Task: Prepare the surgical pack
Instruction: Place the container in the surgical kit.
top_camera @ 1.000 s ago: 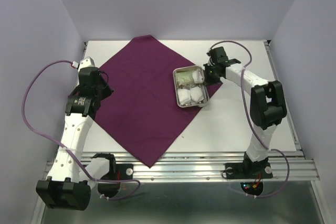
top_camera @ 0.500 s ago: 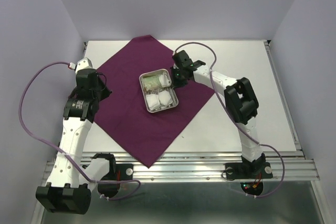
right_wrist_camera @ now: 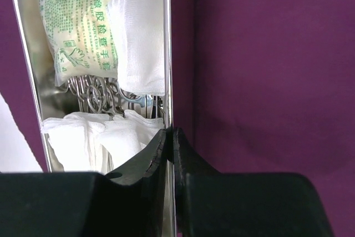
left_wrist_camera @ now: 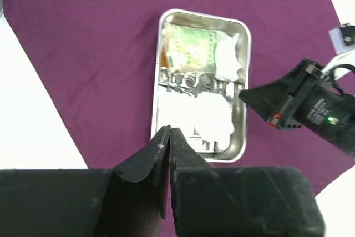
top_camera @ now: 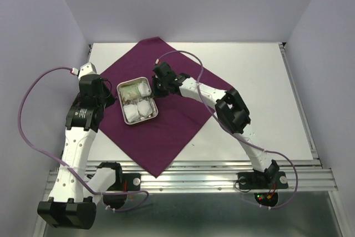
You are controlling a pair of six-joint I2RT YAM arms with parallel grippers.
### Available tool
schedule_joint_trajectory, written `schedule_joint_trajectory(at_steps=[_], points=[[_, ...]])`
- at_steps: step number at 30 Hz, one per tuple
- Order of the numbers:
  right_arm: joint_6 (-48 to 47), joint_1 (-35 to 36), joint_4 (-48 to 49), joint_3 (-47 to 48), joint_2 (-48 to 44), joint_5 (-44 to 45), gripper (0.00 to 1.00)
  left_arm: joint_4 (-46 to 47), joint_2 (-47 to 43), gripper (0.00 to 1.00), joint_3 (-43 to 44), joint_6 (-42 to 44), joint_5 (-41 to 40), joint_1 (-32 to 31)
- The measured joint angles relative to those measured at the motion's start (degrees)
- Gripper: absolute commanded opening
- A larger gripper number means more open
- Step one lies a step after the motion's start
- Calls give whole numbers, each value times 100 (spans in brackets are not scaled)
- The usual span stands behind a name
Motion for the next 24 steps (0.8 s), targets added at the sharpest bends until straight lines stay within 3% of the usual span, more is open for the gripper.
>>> schedule_joint_trajectory(at_steps=[7, 24], points=[[507, 221, 343, 474, 457, 20, 1, -109, -35, 16, 0, 4, -24, 2], [1147, 238, 800, 404, 549, 664, 1, -177, -42, 16, 0, -2, -61, 37]])
